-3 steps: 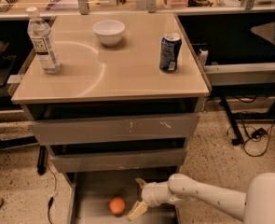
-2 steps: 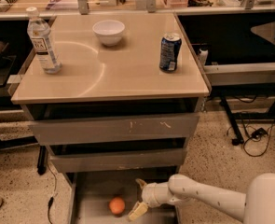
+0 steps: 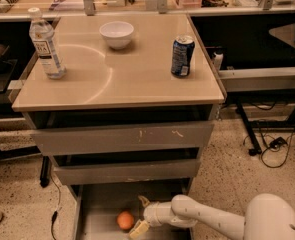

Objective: Pick orange from bottom drawer and place on counter

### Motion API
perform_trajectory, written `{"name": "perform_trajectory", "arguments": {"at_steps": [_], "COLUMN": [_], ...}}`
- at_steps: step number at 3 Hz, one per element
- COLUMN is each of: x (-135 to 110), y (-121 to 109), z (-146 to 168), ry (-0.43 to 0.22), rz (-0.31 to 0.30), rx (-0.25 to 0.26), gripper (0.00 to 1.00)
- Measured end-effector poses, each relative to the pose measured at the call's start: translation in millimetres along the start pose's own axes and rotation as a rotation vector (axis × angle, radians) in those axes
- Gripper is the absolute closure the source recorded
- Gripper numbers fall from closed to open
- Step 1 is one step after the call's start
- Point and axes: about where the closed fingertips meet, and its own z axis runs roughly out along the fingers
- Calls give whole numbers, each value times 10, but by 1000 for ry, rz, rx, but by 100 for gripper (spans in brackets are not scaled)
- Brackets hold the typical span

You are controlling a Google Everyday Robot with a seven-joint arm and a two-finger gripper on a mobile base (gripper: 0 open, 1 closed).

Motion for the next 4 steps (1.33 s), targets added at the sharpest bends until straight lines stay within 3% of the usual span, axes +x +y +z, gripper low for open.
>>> {"name": "perform_trajectory", "arguments": {"at_steps": [1,2,4], "x": [1,121,266], "y": [0,30,43], "z": [2,224,583], "ry": [0,-13,-77], "rz": [0,-9,-10], "rx": [0,-40,-67], "gripper": [0,0,0]}}
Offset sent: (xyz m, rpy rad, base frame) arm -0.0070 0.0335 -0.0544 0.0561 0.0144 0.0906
